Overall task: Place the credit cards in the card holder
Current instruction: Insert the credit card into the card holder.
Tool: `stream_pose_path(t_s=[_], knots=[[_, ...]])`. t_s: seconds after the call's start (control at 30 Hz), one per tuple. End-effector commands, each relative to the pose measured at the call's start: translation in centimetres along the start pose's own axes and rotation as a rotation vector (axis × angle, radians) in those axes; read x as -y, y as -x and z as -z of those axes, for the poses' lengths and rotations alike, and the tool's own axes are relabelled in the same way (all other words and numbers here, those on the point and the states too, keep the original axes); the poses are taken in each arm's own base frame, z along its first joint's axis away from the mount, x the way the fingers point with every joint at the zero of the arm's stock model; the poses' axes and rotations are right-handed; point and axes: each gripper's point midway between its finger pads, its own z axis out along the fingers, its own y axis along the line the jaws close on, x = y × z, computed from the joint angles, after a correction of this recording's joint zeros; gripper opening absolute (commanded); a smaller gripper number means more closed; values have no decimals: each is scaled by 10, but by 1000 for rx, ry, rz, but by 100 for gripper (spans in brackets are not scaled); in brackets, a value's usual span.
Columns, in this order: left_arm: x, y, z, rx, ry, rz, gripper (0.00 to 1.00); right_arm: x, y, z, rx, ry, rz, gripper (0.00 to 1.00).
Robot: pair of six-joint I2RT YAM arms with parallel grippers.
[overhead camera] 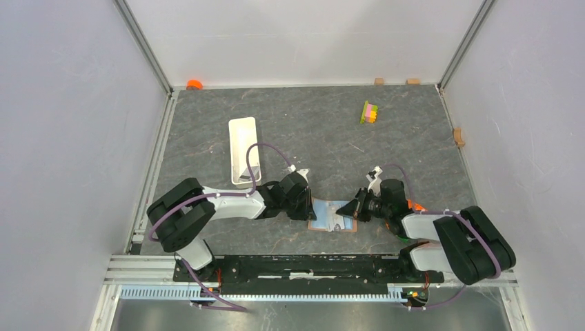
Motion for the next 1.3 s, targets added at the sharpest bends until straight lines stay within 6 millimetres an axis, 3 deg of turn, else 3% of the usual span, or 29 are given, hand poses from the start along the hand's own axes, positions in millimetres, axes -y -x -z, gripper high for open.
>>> stream_pose_path(t_s=[0.0,0.33,0.8,0.93,1.03,1.1,1.2,1.27], knots=[[-13,-13,-6,-54,41,-42,22,20,10,-6,71,-71,-1,0],[-12,-12,-8,-61,31,-48,23,30,12,-13,91,-101,9,0],[-6,-12,-12,-55,-23,-34,28,43,-30,-9,10,-133,-46,0],[-9,-9,-9,-49,-18,-43,37,47,-33,-9,12,-150,-56,0],[-17,-2,0,-18,1,-37,55,53,-33,-7,18,-175,-62,0],[-21,1,5,-1,4,-28,61,55,-33,-7,22,-190,-58,0],[-26,1,8,4,4,-14,62,57,-32,-7,24,-204,-51,0],[-25,-1,7,-3,-3,-7,56,57,-31,-7,25,-206,-48,0]])
